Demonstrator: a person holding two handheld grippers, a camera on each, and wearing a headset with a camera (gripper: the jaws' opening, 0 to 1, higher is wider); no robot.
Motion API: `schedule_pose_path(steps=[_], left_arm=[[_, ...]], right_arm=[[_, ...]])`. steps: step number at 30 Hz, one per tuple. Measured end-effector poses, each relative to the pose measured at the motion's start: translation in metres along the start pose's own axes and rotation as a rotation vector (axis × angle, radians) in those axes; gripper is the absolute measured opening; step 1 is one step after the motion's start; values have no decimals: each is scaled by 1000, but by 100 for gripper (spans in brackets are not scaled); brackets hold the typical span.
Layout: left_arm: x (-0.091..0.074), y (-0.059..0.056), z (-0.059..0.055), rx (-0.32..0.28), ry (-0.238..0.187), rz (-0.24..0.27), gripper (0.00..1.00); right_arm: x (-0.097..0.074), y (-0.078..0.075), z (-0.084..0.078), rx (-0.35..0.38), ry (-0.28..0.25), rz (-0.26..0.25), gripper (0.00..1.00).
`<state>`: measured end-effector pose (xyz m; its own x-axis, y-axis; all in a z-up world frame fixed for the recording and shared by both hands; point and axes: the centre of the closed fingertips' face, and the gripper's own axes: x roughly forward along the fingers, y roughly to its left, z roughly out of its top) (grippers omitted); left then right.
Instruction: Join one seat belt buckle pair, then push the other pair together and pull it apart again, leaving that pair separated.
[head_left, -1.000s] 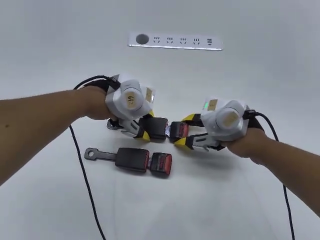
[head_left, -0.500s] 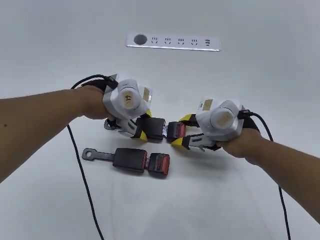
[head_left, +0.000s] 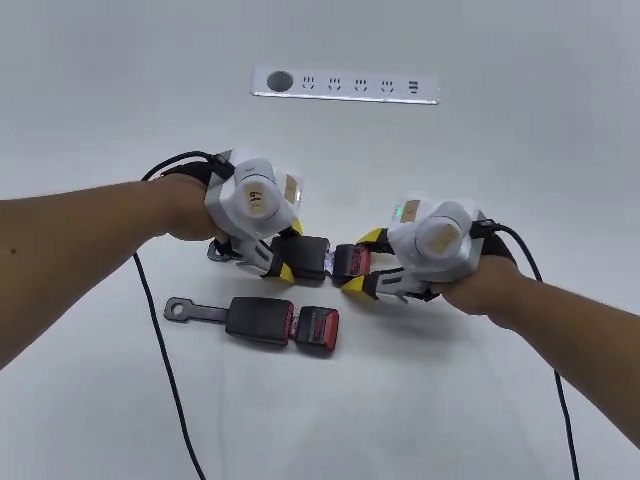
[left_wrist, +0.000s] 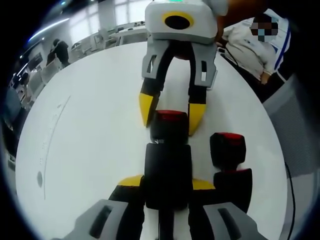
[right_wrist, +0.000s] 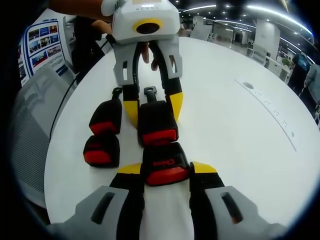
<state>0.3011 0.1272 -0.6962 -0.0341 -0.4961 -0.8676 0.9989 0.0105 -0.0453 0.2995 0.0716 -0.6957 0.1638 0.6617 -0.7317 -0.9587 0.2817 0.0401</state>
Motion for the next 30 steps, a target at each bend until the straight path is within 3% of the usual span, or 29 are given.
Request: schedule_pose_path(steps=[30], left_arm=[[-1, 0, 1, -8, -20, 5, 34]], right_arm=[[-2, 2, -2, -14, 18, -1, 34]])
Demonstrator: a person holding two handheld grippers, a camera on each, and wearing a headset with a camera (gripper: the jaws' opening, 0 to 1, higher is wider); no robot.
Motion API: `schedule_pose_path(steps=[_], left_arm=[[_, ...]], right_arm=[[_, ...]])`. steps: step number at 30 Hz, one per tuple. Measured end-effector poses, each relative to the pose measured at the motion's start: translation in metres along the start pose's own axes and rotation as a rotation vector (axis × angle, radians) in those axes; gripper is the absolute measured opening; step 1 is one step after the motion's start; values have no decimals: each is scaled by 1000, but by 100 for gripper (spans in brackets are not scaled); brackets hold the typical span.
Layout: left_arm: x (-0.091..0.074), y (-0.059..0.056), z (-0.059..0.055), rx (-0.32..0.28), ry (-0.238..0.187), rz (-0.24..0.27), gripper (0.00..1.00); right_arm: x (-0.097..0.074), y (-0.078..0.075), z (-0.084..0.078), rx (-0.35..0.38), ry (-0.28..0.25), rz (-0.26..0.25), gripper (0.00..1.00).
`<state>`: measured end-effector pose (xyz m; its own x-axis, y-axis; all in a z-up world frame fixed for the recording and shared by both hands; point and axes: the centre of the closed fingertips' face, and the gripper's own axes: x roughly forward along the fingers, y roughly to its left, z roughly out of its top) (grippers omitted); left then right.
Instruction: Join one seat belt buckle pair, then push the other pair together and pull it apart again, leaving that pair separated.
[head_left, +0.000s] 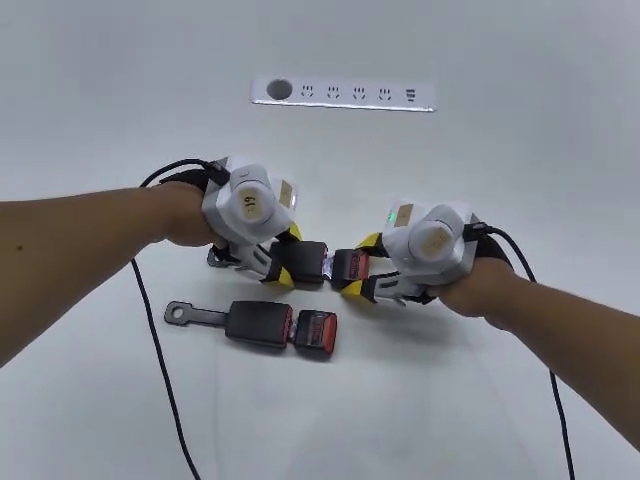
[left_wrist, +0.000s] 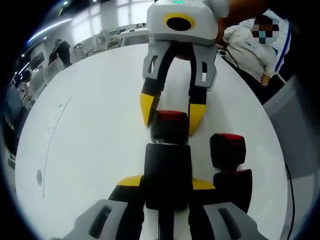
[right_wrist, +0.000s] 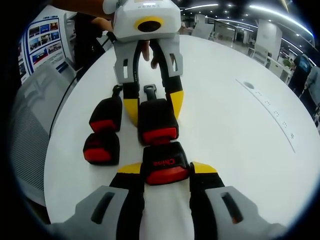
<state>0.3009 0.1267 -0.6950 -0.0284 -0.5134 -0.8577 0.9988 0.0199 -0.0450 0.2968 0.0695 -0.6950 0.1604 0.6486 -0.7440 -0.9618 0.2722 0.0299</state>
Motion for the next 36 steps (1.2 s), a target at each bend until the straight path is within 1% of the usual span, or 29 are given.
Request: schedule_pose_path(steps=[10, 14, 20, 23, 30, 33, 36], left_arm=[[-1, 0, -2, -5, -8, 6, 34], [-1, 0, -1, -2, -3, 2, 34], [-1, -1, -1, -1, -6, 1, 34], [-1, -1, -1, 2, -5, -3, 34], [0, 1, -5, 0, -4, -3, 34], [0, 2, -5, -2, -5, -3, 34], [0, 2, -5, -2, -3, -3, 34]], right_arm=[[-10, -4, -10, -6, 14, 10, 33], [-10, -4, -10, -15, 13, 16, 33], [-19, -9, -22, -9, 17, 10, 34], [-24, -9, -27, -16, 26, 11, 34], [-35, -11, -40, -14, 28, 11, 34], [-40, -9, -45, -15, 27, 12, 34], [-46, -12, -50, -15, 28, 13, 34]])
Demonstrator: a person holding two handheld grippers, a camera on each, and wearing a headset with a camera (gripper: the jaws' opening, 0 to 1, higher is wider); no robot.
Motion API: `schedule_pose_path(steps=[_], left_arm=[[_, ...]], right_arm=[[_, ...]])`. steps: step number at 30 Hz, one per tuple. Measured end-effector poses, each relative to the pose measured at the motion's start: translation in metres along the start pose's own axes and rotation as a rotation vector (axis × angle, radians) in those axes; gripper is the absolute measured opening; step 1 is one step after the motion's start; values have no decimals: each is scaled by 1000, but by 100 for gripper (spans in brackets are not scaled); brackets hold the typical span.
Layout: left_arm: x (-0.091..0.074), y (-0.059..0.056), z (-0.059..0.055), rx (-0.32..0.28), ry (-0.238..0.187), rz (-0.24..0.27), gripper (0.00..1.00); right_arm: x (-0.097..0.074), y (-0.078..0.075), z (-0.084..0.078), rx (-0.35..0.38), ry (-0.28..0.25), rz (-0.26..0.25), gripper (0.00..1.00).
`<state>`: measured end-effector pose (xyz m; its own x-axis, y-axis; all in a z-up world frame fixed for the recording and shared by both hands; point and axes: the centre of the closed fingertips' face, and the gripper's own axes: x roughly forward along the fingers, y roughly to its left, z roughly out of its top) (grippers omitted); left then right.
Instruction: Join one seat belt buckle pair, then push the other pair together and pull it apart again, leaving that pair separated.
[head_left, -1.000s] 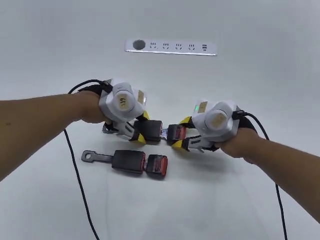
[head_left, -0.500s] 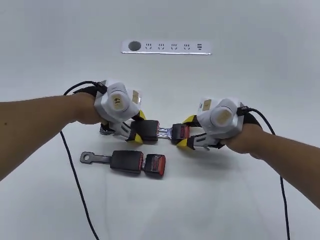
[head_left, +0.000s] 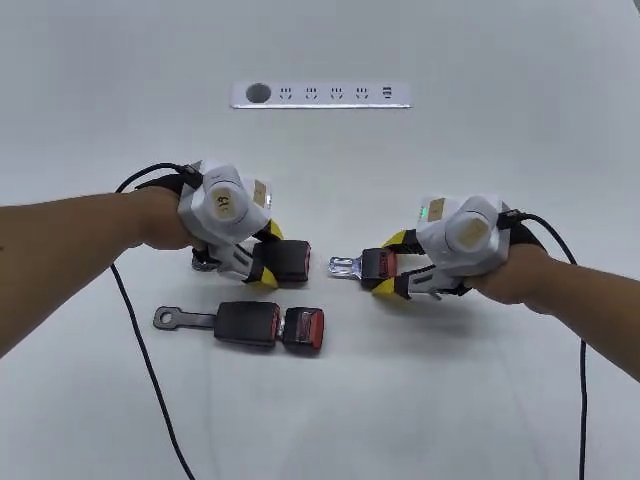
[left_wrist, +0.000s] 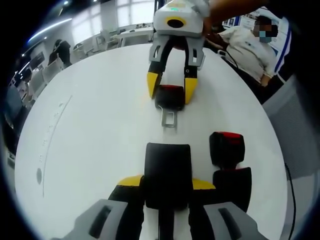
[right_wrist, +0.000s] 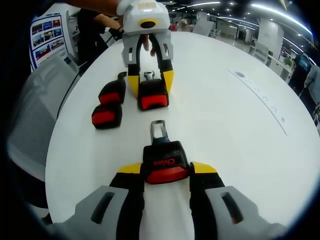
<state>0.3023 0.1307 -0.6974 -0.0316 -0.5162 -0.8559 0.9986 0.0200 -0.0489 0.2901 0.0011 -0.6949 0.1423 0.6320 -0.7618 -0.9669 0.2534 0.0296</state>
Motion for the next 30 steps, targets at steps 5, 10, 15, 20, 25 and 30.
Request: schedule_pose_path(steps=[5, 10, 15, 20, 25, 30], left_arm=[[-1, -3, 3, -1, -1, 0, 34], [-2, -5, 5, 0, 1, -2, 34], [-2, -4, 5, 0, -1, -3, 34], [-3, -6, 7, 2, -3, -5, 35], [-4, -7, 8, 2, -5, -5, 35], [-4, -6, 7, 2, -5, -5, 35]], right_arm=[[-9, -1, -8, 9, -1, -3, 34], [-15, -1, -13, 9, -2, -1, 34], [-25, -5, -23, 19, -2, -8, 34], [-30, -4, -29, 19, 4, -7, 34], [-35, -8, -39, 20, 13, -9, 34], [-40, -13, -47, 28, 18, -18, 34]])
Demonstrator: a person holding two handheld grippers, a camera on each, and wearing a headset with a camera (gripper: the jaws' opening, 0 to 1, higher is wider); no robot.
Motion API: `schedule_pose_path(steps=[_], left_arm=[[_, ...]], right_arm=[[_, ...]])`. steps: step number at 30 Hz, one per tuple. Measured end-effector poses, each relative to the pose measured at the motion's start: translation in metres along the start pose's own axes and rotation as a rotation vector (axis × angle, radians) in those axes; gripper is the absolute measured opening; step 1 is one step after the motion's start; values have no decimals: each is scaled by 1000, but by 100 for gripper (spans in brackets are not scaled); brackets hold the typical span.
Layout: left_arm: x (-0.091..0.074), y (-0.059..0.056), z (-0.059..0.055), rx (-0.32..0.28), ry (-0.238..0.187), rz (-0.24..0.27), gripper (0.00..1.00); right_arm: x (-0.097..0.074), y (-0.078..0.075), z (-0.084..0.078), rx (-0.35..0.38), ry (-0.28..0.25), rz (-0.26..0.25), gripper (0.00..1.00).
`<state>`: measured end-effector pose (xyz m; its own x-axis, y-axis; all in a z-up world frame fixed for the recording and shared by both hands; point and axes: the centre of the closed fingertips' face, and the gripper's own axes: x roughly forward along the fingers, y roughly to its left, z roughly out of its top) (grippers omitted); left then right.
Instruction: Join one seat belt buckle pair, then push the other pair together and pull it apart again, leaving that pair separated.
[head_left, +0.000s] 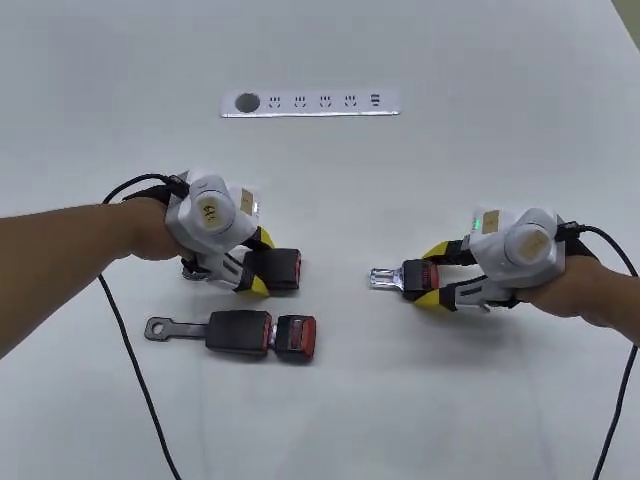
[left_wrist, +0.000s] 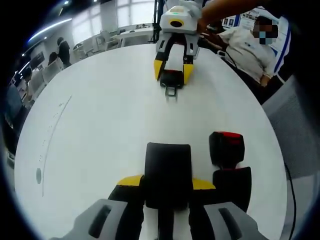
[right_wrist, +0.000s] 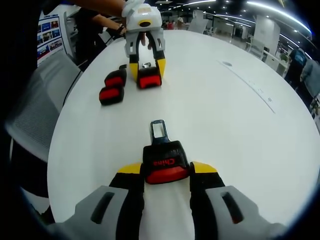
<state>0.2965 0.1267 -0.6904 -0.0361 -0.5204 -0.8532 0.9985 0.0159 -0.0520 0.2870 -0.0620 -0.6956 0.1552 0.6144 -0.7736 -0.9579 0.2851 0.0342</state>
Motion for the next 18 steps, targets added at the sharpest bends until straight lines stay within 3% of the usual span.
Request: schedule_pose_path(steps=[18], left_arm=[[1, 2, -3, 2, 15, 0, 35]], right_arm=[[-8, 0, -10, -15, -3, -20, 35]])
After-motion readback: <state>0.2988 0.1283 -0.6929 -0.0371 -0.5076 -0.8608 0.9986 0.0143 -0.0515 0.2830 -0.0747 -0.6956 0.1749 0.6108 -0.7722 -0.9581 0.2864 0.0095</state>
